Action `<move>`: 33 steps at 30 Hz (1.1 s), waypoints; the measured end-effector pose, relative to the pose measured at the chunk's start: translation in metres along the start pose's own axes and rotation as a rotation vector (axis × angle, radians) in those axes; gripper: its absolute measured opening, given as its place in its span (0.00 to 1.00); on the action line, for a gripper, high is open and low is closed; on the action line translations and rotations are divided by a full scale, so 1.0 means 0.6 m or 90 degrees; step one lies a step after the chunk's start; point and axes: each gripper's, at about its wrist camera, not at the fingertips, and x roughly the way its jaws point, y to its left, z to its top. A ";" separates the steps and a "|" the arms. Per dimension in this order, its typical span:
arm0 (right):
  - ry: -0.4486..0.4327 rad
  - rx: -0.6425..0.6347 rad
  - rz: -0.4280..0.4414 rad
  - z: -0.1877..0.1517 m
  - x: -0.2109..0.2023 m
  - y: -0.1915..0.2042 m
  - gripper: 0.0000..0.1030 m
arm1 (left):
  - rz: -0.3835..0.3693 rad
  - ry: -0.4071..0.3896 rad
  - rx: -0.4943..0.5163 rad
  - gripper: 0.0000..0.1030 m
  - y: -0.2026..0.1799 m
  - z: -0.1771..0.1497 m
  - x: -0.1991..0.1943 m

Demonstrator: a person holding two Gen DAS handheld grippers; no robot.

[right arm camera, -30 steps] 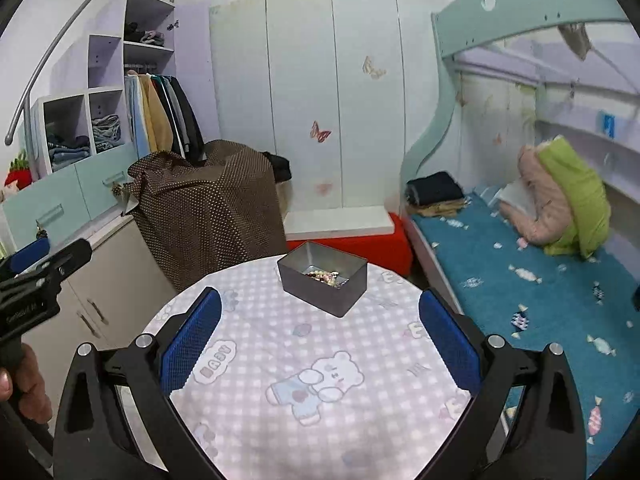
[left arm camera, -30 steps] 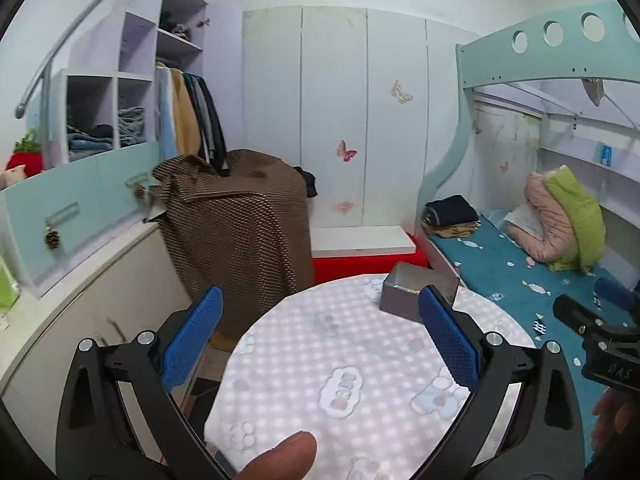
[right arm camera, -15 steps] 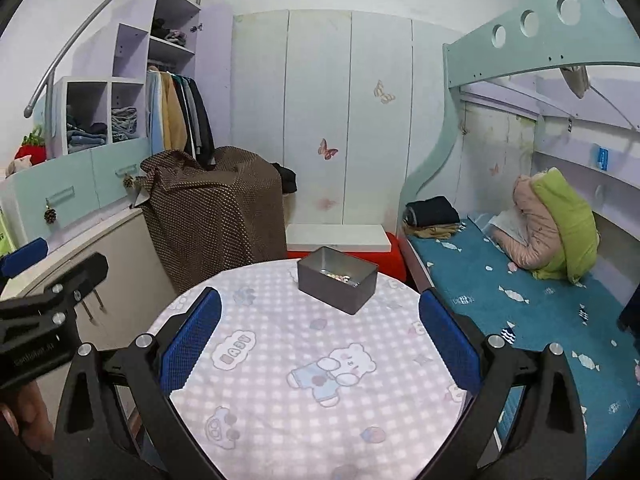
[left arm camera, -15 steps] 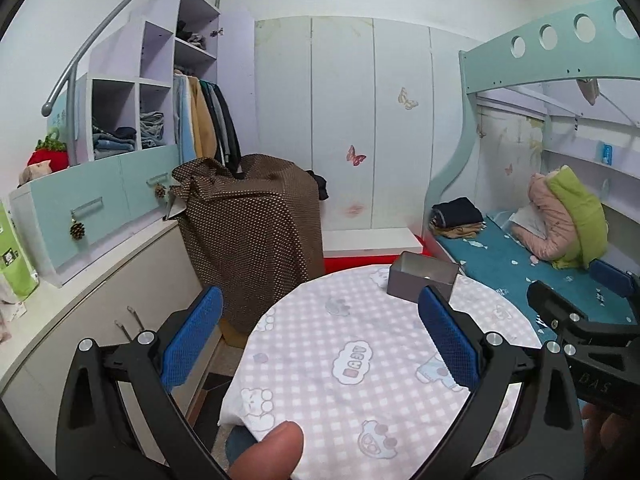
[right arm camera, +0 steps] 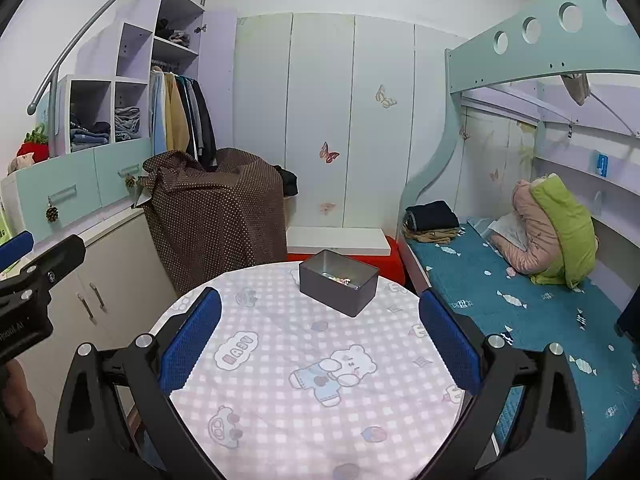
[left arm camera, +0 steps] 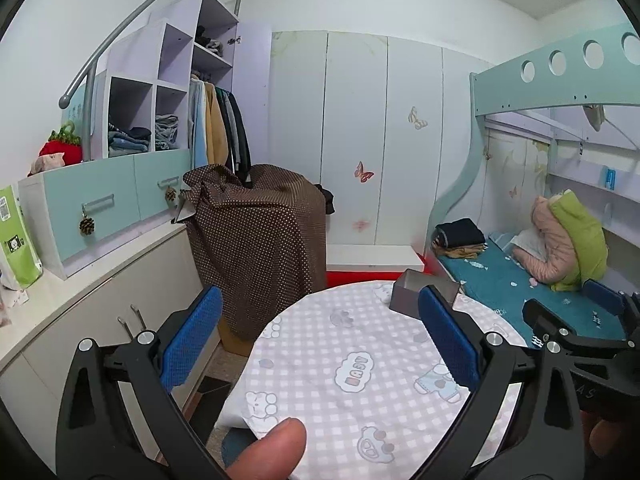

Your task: Organize jewelry

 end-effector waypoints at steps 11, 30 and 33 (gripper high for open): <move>-0.008 0.001 -0.006 0.004 -0.005 0.000 0.93 | -0.003 -0.014 -0.001 0.95 0.002 0.003 -0.009; -0.007 -0.001 -0.006 0.003 -0.008 -0.002 0.93 | -0.024 0.006 -0.005 0.95 -0.001 0.002 0.000; -0.005 -0.002 -0.006 0.004 -0.008 -0.003 0.93 | -0.024 0.006 -0.003 0.95 -0.001 0.001 0.001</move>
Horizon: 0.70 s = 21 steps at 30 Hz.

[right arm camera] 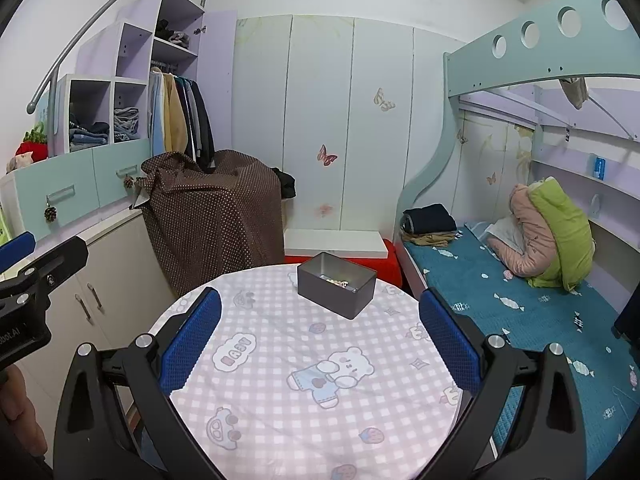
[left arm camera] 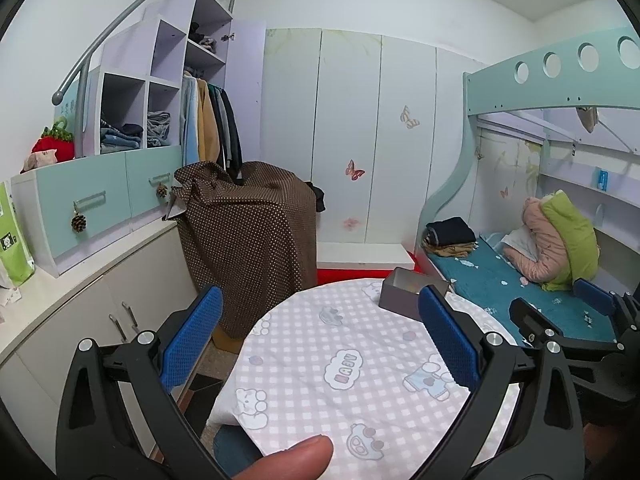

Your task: Organize jewelry

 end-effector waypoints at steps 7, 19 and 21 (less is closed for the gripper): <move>0.004 -0.001 0.002 0.001 0.002 -0.003 0.93 | -0.013 0.004 -0.001 0.95 0.003 -0.001 0.003; 0.003 -0.001 0.002 0.001 0.002 -0.003 0.93 | -0.026 0.000 -0.014 0.95 0.008 -0.002 0.000; 0.003 -0.001 0.002 0.000 0.002 -0.004 0.93 | -0.027 0.004 -0.016 0.95 0.009 -0.003 0.002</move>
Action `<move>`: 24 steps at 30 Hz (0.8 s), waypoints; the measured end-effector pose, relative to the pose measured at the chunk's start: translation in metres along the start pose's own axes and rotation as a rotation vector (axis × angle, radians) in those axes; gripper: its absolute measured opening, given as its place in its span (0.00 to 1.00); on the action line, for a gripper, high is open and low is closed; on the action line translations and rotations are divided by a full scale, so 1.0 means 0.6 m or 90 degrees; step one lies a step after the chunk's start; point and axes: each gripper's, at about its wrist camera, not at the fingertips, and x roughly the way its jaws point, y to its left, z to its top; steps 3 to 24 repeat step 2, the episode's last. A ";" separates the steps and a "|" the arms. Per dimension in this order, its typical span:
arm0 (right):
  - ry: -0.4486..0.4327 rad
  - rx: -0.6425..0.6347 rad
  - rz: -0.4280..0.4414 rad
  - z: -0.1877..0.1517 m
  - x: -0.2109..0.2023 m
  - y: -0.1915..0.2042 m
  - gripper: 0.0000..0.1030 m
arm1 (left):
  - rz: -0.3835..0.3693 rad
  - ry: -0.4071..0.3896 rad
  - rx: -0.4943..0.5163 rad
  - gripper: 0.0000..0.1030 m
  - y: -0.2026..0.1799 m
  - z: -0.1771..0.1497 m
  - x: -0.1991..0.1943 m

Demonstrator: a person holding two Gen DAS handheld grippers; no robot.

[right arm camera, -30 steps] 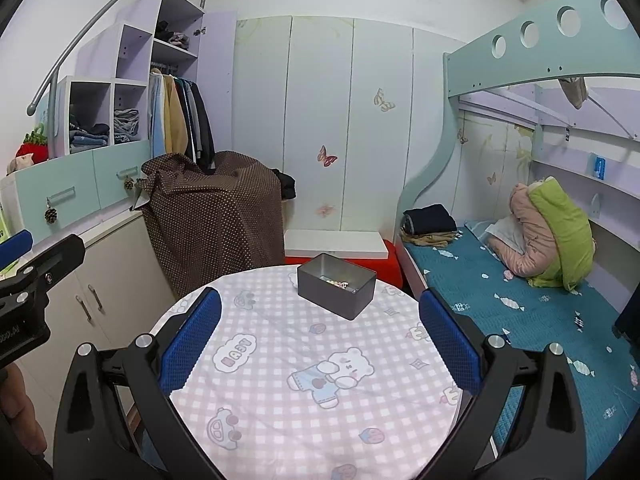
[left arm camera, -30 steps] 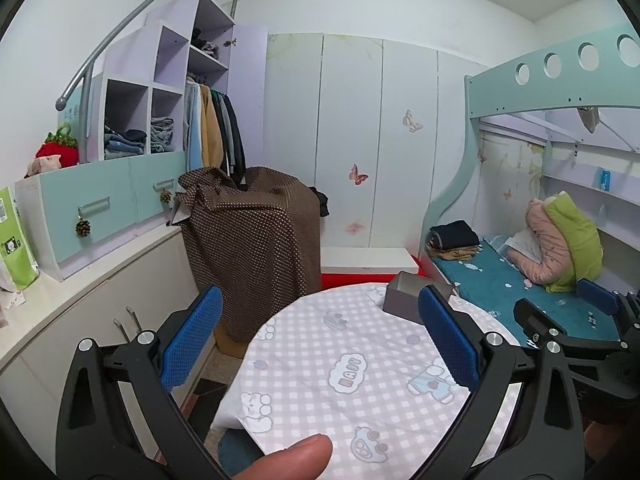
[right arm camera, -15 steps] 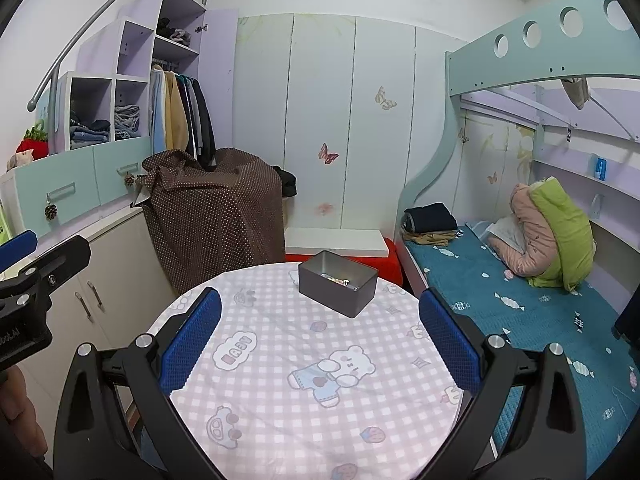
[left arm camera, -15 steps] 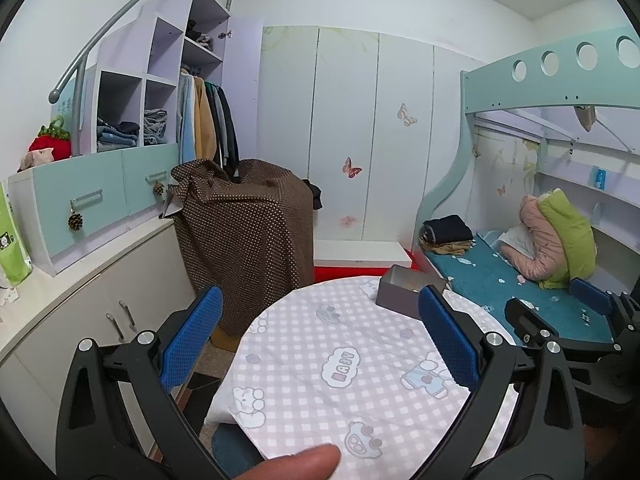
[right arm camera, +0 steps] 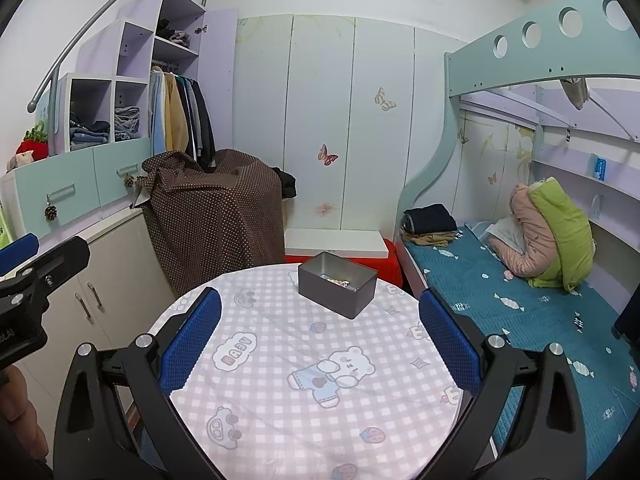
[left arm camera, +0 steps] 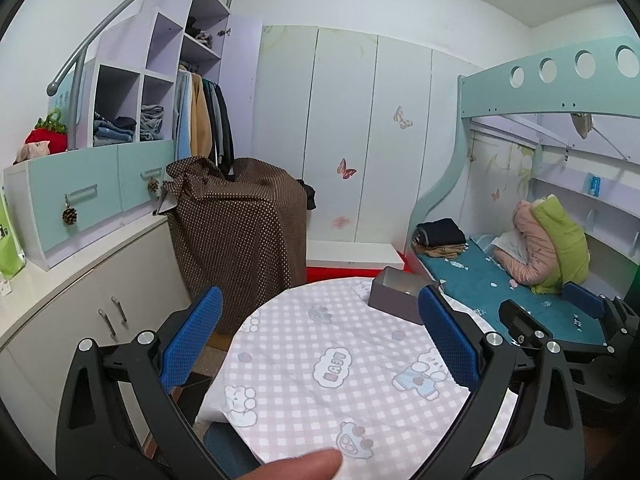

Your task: Organize jewelry

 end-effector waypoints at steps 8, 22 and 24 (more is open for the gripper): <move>0.001 0.000 0.000 0.000 0.000 0.000 0.93 | -0.002 0.002 -0.001 0.95 0.002 -0.001 0.002; 0.001 0.000 0.000 0.000 0.000 0.000 0.93 | -0.002 0.002 -0.001 0.95 0.002 -0.001 0.002; 0.001 0.000 0.000 0.000 0.000 0.000 0.93 | -0.002 0.002 -0.001 0.95 0.002 -0.001 0.002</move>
